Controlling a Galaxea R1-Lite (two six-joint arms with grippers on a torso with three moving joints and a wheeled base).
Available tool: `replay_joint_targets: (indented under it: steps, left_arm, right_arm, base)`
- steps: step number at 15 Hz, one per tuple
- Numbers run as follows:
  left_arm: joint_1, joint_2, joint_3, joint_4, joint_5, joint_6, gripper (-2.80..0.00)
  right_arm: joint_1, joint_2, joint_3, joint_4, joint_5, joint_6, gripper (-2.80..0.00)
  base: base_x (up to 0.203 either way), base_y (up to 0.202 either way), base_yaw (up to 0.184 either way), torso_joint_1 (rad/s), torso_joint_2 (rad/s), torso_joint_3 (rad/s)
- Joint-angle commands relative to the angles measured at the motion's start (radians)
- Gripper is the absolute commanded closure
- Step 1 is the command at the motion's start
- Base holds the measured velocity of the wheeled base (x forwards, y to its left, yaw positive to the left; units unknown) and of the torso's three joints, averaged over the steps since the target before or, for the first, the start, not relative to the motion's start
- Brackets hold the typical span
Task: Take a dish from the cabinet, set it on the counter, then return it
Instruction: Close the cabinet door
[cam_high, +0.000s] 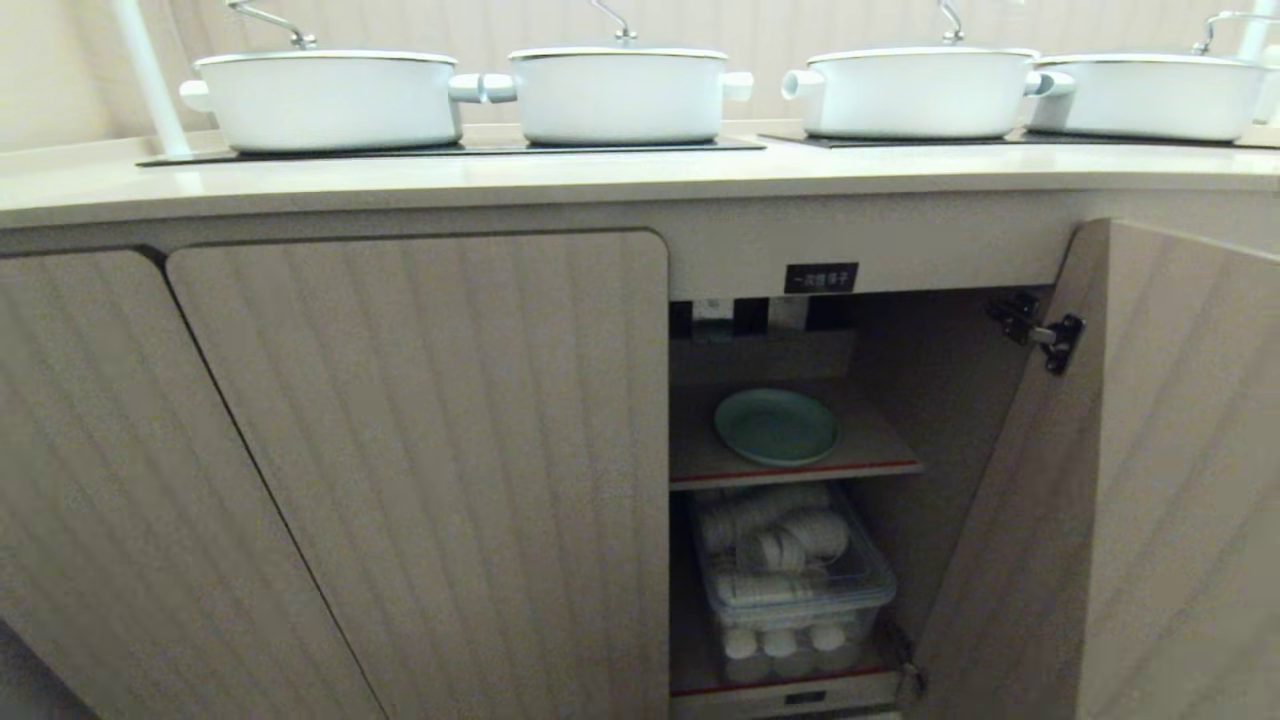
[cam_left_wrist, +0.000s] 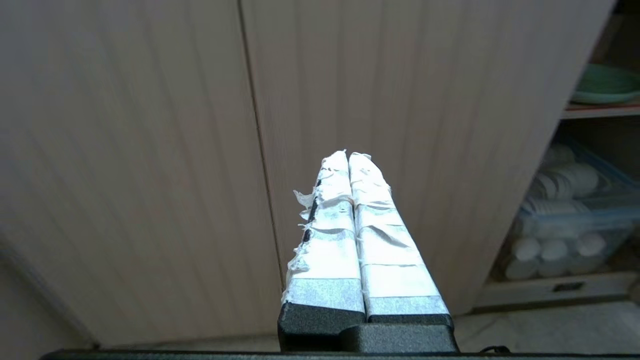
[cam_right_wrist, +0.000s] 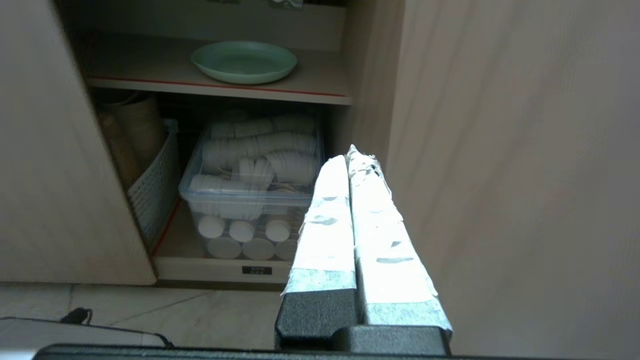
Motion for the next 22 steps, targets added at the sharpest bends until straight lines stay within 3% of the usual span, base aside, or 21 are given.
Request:
replay_joint_targets:
  steps: [1, 16, 22]
  left_arm:
    - [-0.001, 0.0, 0.0, 0.0, 0.0, 0.0, 0.0]
    - [-0.001, 0.0, 0.0, 0.0, 0.0, -0.005, 0.0]
    - [-0.001, 0.0, 0.0, 0.0, 0.0, -0.005, 0.0]
  right_arm:
    - [0.0, 0.001, 0.001, 0.0, 0.0, -0.001, 0.0]
    - [0.0, 0.001, 0.0, 0.0, 0.0, -0.001, 0.0]
    - [0.0, 0.001, 0.001, 0.0, 0.0, -0.001, 0.0]
  base:
    - [-0.197, 0.0, -0.001, 0.002, 0.0, 0.002]
    - [-0.195, 0.0, 0.0, 0.003, 0.0, 0.001]
    - [-0.02, 0.0, 0.0, -0.001, 0.0, 0.0]
